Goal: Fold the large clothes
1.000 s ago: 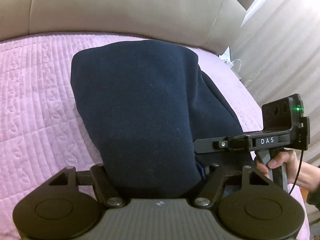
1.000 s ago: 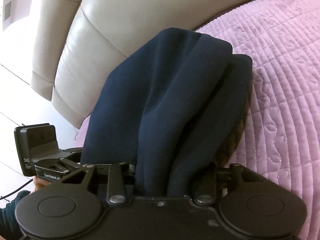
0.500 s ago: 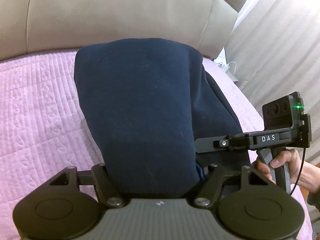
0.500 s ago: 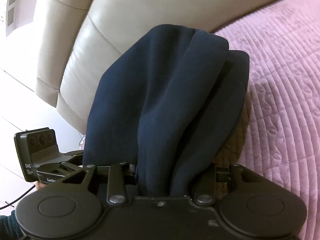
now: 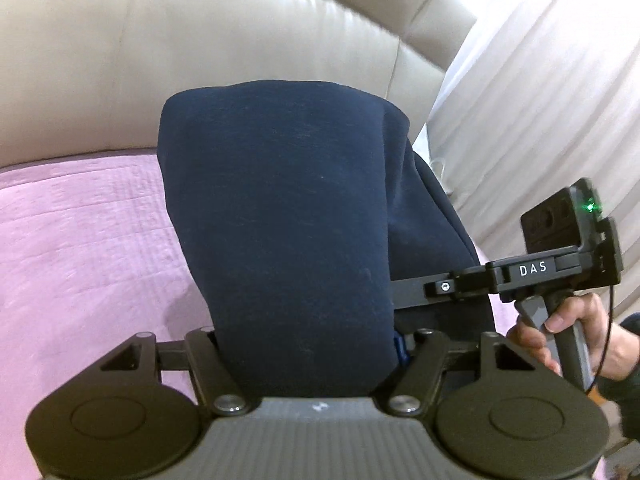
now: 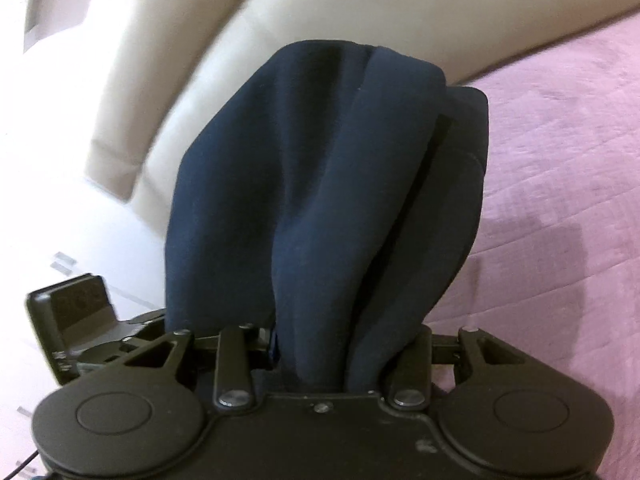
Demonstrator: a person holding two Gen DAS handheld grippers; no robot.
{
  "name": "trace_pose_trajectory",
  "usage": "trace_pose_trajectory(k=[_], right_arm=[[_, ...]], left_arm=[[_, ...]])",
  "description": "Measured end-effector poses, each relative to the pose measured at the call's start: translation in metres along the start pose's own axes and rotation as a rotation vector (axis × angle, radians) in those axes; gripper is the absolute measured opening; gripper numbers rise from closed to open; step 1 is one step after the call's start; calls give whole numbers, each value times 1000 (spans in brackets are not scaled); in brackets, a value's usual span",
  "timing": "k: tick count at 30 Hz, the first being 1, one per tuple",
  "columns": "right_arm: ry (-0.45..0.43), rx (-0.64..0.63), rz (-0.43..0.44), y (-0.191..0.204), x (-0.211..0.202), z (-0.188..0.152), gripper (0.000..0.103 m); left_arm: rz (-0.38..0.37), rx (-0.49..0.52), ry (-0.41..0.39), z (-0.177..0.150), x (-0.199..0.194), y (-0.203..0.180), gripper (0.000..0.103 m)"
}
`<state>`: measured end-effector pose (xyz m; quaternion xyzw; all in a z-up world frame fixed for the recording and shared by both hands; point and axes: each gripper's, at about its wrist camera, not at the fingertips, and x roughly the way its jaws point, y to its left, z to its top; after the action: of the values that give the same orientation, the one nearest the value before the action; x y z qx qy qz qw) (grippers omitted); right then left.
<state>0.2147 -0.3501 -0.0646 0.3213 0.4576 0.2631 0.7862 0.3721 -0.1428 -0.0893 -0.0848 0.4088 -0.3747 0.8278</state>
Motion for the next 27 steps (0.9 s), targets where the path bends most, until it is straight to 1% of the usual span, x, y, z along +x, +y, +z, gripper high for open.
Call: trace_pose_trajectory(k=[2,4,7,11,13,15,17,18,19,23,24,25,26,27], right_arm=[[14,-19,26,26,0,-12,51],[30,-39,43,41,-5,-5,51],[50,-38,72,48,-10,-4,51],[76,-35,83,36,-6,-11,51],[78,-35,67,22,1,-14,51],[88,-34,46,13,16,-26,51],[95,-25,34,-1,27,-36,51],[100,-27,27,-14,25,-41,51],[108,-25,18,-23,33,-44,51],[172,-41,-54,-59,62,-47,51],[180,-49,-74,-67,66,-47,52],[168,-69,-104,-76,67,-46,55],[158,-84,-106,-83,65,-44,55],[153,-97,-102,-88,60,-44,64]], left_arm=[[4,-23,-17,-12,-32,0,67],[21,-36,-25,-26,-62,-2,67],[41,-40,-32,-53,-101,-3,68],[45,-80,-29,-94,-125,6,68],[44,-107,-25,-113,-123,14,68],[37,-143,-17,-133,-111,29,69],[24,-198,-12,-149,-96,44,69],[15,-231,-5,-157,-87,54,69],[9,-257,3,-164,-77,63,69],[26,-280,66,-185,-36,88,70],[37,-283,70,-188,-29,94,73],[49,-292,65,-189,-25,98,78],[44,-316,62,-189,-23,105,79],[25,-332,61,-189,-24,110,83]])
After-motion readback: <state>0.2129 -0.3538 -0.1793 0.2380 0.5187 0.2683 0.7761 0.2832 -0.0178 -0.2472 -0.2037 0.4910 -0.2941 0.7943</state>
